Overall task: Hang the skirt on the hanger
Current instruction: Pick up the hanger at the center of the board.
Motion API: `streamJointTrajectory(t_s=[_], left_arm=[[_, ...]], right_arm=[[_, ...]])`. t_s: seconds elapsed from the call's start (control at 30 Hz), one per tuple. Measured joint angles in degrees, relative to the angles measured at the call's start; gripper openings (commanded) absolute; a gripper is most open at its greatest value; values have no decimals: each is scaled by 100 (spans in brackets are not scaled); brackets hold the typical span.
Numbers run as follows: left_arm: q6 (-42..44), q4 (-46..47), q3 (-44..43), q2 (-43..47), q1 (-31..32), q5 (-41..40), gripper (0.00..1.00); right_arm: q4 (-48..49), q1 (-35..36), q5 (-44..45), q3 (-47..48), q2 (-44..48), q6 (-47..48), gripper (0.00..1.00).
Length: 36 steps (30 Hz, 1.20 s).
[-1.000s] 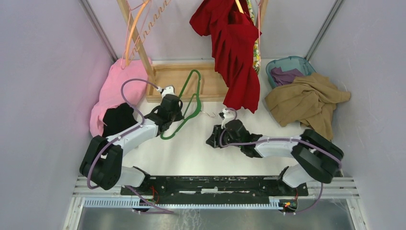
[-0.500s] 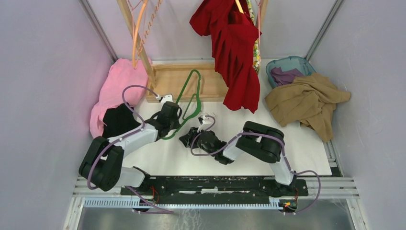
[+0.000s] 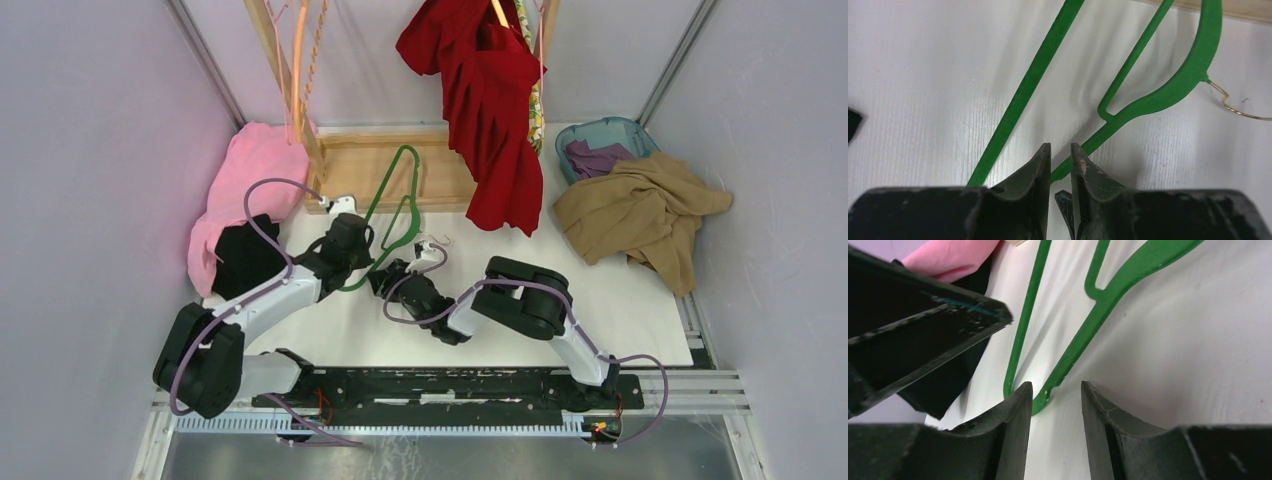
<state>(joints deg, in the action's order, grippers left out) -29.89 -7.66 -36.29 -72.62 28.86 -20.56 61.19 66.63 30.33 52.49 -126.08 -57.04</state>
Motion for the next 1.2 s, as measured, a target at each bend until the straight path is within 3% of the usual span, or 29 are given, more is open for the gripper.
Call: streamJointTrajectory(t_s=[0.37,0.73,1.0,1.2], left_arm=[[0,-2,0,374,0,9,28],[0,-4,0,597,0,120,29],[0,-129,0,782,0,155,29],[-2,-315,-2,994,0,160,29]], right_arm=[[-413,-37,529,588,-258,-387,43],[234,-129,503,697,-610,-229,2],[490,-177,232,35,-179,289,2],[-896,-188,-326,-431,1276,1019,1]])
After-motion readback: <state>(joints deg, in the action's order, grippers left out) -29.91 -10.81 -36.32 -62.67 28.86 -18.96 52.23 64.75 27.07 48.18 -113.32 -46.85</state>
